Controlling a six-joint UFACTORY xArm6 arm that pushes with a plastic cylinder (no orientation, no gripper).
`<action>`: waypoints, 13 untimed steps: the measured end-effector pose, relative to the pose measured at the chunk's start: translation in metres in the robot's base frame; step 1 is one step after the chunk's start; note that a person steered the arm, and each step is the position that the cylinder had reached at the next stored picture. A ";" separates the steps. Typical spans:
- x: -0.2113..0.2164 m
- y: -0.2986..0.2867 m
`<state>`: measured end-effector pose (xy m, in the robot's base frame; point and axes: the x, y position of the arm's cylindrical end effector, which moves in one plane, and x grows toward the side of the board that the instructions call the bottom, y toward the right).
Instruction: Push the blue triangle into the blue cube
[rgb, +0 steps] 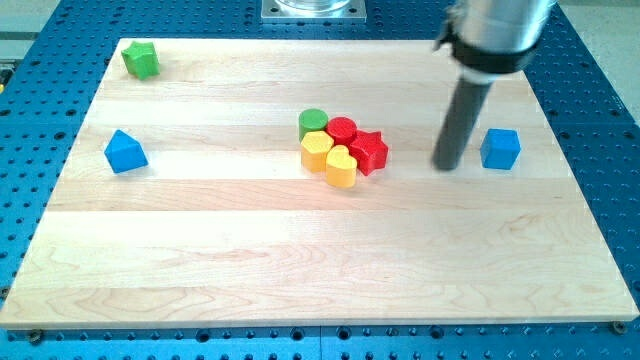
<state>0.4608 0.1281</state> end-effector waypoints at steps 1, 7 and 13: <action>0.061 -0.115; -0.088 -0.396; -0.136 -0.222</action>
<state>0.3251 -0.0942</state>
